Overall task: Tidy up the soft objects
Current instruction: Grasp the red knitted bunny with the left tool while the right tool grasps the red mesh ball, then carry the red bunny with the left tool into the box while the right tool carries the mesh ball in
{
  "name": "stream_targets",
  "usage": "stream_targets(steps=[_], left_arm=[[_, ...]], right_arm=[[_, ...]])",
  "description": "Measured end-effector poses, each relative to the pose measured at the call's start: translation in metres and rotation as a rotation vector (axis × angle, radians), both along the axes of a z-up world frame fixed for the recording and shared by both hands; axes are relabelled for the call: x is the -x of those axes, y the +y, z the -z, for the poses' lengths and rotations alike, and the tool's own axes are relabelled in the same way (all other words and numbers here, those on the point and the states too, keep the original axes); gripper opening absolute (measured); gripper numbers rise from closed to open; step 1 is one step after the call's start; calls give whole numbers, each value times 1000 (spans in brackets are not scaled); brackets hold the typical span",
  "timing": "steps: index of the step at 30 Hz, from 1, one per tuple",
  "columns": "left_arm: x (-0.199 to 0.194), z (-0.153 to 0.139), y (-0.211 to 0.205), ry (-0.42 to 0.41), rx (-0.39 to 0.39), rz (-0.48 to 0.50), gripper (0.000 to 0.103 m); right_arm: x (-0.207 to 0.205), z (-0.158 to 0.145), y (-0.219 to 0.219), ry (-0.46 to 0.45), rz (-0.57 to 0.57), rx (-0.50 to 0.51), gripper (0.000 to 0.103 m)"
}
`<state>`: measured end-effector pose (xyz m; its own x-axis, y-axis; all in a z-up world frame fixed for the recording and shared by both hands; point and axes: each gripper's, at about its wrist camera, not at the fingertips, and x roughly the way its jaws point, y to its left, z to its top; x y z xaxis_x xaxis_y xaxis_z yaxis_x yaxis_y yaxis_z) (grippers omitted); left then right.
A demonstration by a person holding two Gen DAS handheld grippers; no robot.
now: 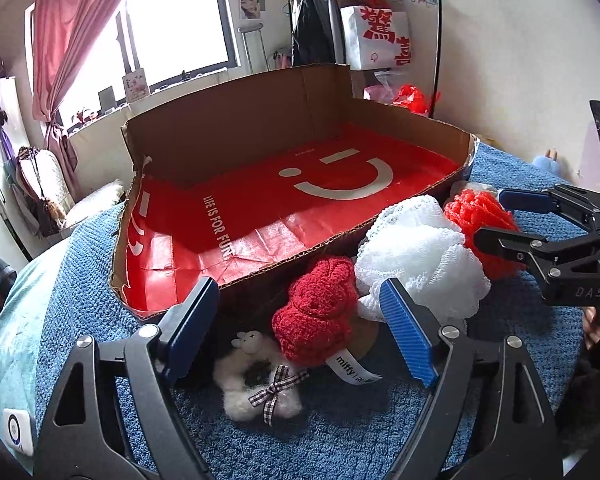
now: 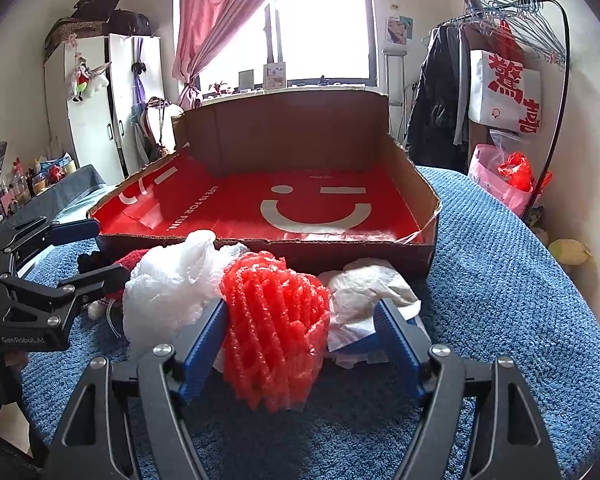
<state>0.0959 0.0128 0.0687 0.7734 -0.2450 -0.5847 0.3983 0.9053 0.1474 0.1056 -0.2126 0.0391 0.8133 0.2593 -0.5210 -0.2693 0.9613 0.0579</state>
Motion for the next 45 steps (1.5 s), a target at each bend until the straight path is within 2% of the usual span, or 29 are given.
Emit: stream_targets(steps=[5,11,14,16,24,25,26,27,28,31,35,39,45], left_arm=[[8,-4,8,14,23,82,82],[6,-8,5,-1,-13,164,82],[-3,-5,5,23,-19,191,67],[-9,-1,5,50,-23,198,65],[-20,12,0,98,-46,199,65],[-21,15,-2,105,-52,200,63],[-22,17,-4,114,-56,204,48],[-22,19,-6,121,-63,197,40],[-23,21,-8,125,-67,184,40],[-18,15,-7,110,-40,163,39],[-9,-1,0,98,56,116,39],[2,-16,1,46,107,83,39],[7,-28,0,15,143,64,39]], right_arm=[[-1,0,-3,7,-11,-24,77],[0,0,0,1,-42,-24,76],[1,0,2,1,-43,-13,72],[0,1,2,8,-44,-13,68],[0,3,5,10,-56,-7,66],[-1,4,7,15,-60,3,62],[-1,6,9,21,-68,9,56],[-2,8,10,31,-79,12,54],[-1,8,10,26,-82,10,50],[7,-1,7,-23,-91,-4,47],[13,-24,2,-77,-94,-19,47],[12,-49,-7,-115,-108,-57,47],[5,-57,-7,-131,-117,-47,47]])
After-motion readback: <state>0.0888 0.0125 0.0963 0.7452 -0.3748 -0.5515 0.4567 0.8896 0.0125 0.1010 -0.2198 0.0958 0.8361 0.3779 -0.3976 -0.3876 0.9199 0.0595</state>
